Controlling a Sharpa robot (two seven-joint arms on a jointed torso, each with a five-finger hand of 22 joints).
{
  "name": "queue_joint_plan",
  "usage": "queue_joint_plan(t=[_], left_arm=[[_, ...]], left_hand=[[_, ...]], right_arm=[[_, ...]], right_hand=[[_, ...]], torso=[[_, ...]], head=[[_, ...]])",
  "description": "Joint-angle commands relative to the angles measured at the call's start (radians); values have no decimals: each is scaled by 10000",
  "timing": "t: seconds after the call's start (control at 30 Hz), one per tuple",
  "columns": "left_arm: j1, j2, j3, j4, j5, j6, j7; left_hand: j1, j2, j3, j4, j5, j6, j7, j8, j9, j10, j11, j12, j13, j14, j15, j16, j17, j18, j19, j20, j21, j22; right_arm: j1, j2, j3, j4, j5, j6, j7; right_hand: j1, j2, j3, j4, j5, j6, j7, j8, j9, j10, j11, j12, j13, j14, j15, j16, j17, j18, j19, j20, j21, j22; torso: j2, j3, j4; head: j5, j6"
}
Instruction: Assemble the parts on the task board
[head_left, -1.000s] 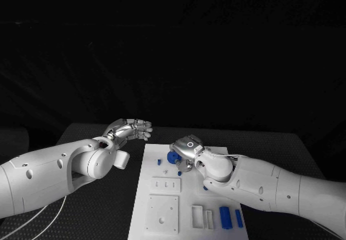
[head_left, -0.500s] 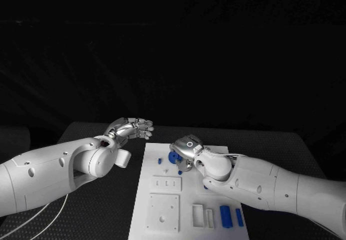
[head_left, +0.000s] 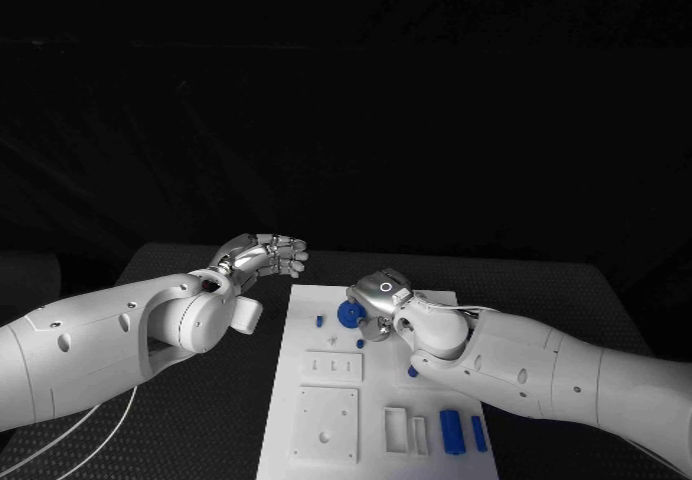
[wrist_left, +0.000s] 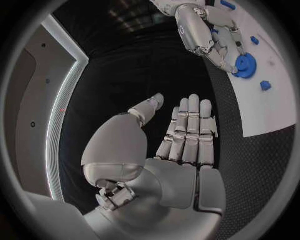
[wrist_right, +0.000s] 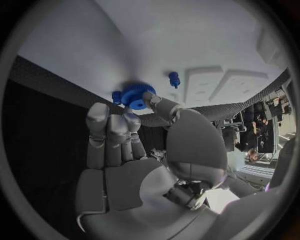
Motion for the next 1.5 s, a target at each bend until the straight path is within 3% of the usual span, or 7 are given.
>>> queue_joint_plan(t=[0.03, 0.37, 0.4, 0.5, 0.8, 1.23, 1.5], left_arm=[[27, 7, 10, 25, -37, 103, 69], [27, 29, 10, 6, -37, 99, 58], [27, 30, 10, 9, -37, 97, 58], [28, 25, 10, 13, -37, 101, 55], [29, 8, 10, 12, -37, 111, 42], [30, -48, 10, 37, -38, 94, 40], [30, -60, 10, 19, -38, 95, 46]], left_hand=[[-70, -19, 45, -18, 12, -1, 57, -40, 13, -9, 53, -67, -12, 73, 10, -60, 13, 203, -78, -8, 69, 196], [-91, -16, 40, -3, 10, -9, 61, -47, 14, -13, 57, -75, -14, 76, 11, -69, 24, 200, -78, -5, 73, 195], [-93, -17, 40, -3, 10, -10, 61, -48, 14, -14, 57, -76, -14, 76, 12, -70, 25, 200, -79, -5, 73, 195], [-96, -17, 40, 0, 10, -12, 62, -50, 15, -15, 58, -78, -15, 76, 12, -73, 28, 200, -80, -5, 73, 194], [-102, -17, 40, 4, 10, -17, 64, -54, 15, -17, 59, -83, -15, 76, 13, -80, 34, 201, -82, -5, 74, 193], [-103, -23, 42, 3, 10, -21, 66, -58, 17, -18, 60, -87, -16, 76, 13, -88, 43, 202, -86, -6, 75, 192], [-99, -25, 45, 0, 12, -23, 66, -60, 18, -18, 60, -91, -16, 76, 13, -95, 49, 203, -89, -6, 76, 192]], right_arm=[[-40, -1, -29, -18, 211, 325, 103], [-39, 42, -30, -68, 777, 586, 322], [-39, 41, -30, -69, 813, 619, 336], [-38, 40, -30, -93, 1017, 774, 385], [-35, 18, -30, -234, 1503, 1533, 463], [-33, -270, -30, 2, 1499, 1288, 388], [-31, -539, -25, 293, 1493, 169, 332]], right_hand=[[-8, -90, -94, -23, -45, 977, 229, -80, -40, -86, 58, -64, -11, -4, 18, -71, 1, 438, -84, -6, 32, 158], [186, -33, -144, -248, -3, 19, 367, -596, -284, -128, 192, -101, -25, 15, 153, -149, 32, 438, -119, -21, -7, 136], [311, 34, -36, -279, 120, -92, 323, -650, -312, -126, 155, -105, -27, 20, 123, -159, 34, 438, -119, -21, -15, 131], [497, 453, 178, -619, 1478, -309, 187, -689, -332, -131, 21, -115, -23, 23, 0, -193, 72, 438, -141, 18, -1, 160], [-44, 1390, 899, -1025, 2638, -491, 72, -627, -328, -152, -90, -136, 4, 23, -95, -247, 156, 438, -207, 89, 21, 178], [-526, 1804, 1584, -1268, 2792, -478, 109, -527, -318, -122, -49, -118, 30, 52, -70, -258, 221, 438, -178, 77, 85, 176], [-585, 1759, 1722, -1284, 2722, -436, 153, -487, -311, -98, -11, -113, 30, 61, -43, -262, 235, 438, -151, 60, 95, 166]], torso=[[-3, -1, 3], [-2, -1, 13], [-2, -1, 14], [1, -11, 14], [-3, -19, 10], [-1, -2, 2], [0, 10, -3]], head=[[-3, -5], [-13, 12], [-14, 12], [-23, 16], [-11, -3], [0, 10], [-7, 35]])
